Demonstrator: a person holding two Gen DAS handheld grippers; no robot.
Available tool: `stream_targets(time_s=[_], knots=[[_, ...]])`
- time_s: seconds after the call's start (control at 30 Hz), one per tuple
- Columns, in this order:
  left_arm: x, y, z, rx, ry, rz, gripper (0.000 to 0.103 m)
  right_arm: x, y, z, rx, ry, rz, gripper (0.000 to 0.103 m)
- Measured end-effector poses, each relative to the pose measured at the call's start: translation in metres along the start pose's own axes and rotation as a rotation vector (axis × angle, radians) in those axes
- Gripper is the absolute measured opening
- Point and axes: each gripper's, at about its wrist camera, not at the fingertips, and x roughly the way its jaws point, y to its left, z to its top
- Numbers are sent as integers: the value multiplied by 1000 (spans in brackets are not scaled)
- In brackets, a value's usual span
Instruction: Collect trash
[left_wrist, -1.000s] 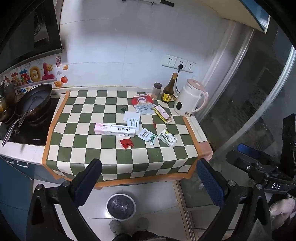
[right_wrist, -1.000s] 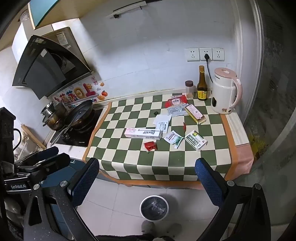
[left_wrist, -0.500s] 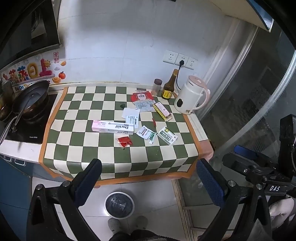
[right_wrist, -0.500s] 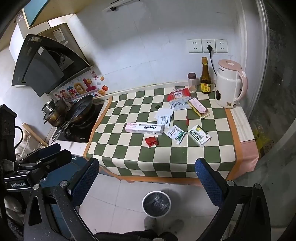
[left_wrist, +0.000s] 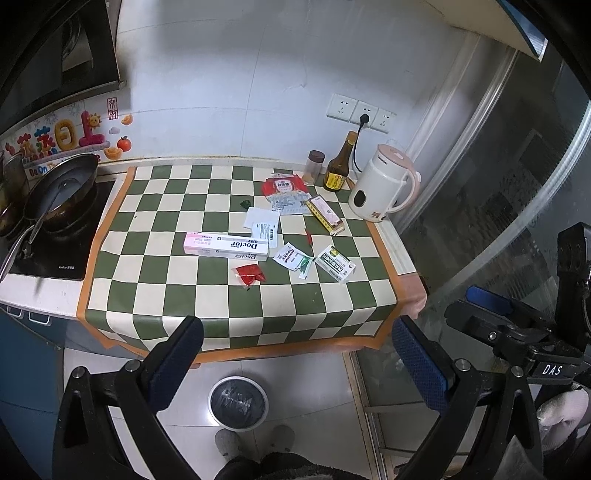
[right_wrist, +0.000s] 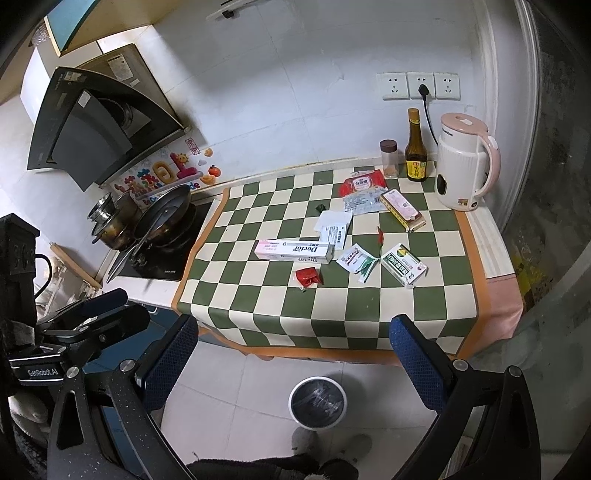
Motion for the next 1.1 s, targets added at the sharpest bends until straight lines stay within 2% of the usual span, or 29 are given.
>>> stream_targets(time_s=[1.1], knots=[[-4,-8,2,10,10,-8,103,4,12,-12,-12,19,9,103]])
